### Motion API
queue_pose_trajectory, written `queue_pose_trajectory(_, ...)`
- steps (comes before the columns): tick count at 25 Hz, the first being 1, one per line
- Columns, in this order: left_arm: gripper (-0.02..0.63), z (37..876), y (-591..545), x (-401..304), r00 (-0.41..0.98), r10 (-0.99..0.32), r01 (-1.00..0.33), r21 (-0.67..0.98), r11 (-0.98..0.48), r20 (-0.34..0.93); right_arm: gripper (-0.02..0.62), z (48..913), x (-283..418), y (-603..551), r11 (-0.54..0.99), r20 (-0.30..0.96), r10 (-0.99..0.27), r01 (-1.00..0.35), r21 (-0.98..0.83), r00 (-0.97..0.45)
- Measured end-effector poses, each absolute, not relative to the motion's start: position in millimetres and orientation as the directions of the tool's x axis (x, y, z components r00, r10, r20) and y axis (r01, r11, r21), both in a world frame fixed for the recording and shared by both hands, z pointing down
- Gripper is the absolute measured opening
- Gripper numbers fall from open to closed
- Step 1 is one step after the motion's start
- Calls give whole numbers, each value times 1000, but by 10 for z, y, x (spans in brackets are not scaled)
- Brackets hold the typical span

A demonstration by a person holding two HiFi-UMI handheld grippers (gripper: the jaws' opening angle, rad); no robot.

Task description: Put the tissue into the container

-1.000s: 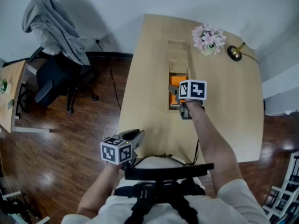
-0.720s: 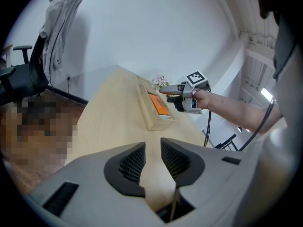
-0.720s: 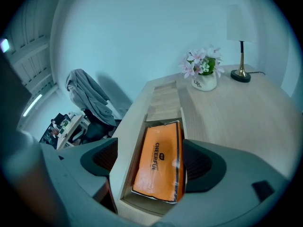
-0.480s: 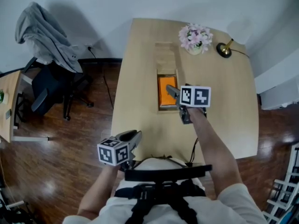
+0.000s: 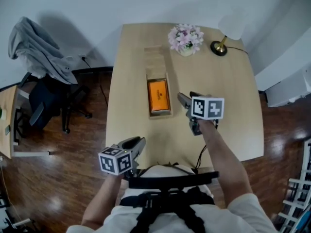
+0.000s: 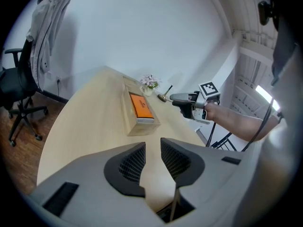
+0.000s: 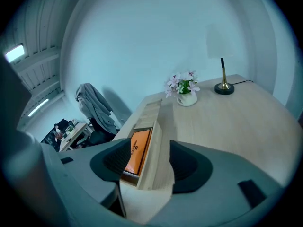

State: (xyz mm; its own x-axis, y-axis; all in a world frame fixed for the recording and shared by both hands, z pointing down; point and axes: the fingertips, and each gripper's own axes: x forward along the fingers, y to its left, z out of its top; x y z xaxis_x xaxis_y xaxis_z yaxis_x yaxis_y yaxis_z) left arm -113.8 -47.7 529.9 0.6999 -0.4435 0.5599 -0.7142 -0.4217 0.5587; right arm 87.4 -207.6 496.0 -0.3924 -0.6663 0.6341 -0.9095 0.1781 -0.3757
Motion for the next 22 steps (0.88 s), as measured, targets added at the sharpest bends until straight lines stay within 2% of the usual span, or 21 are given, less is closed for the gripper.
queue_pose_trajectory(22,98,4581,-607,-502,720,-523,-693,518,-502,456,193,4523,1753,-1805,162,579,-729,-914,-371,-364)
